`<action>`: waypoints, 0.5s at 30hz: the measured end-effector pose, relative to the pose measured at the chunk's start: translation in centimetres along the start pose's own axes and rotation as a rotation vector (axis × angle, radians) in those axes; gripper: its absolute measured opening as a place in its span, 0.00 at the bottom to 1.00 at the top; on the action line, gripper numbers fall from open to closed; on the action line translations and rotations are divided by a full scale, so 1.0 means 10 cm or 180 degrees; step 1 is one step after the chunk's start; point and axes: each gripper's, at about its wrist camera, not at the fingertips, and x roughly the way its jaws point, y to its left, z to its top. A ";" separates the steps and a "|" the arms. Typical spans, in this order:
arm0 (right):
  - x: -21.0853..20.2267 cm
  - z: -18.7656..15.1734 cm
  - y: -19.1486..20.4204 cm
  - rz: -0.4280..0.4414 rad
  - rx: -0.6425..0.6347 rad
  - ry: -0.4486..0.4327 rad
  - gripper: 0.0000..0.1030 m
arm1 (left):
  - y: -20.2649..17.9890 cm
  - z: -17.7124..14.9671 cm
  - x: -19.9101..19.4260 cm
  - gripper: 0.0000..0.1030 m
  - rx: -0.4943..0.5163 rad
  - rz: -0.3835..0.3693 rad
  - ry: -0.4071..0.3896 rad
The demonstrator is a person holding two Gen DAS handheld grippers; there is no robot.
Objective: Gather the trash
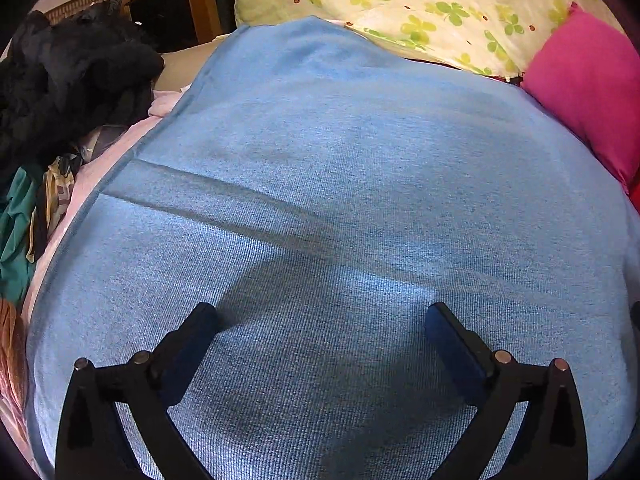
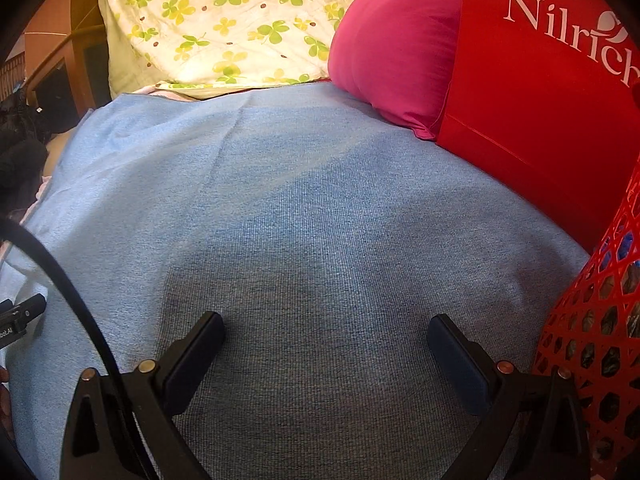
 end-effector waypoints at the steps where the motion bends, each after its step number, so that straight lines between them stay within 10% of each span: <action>1: 0.00 0.00 0.00 0.0000 0.0000 0.0000 1.00 | 0.00 0.00 0.00 1.00 -0.0001 -0.0002 0.0000; 15: -0.01 0.00 -0.01 0.0000 -0.0001 0.0000 1.00 | 0.03 0.00 0.02 1.00 -0.0025 -0.0001 -0.0004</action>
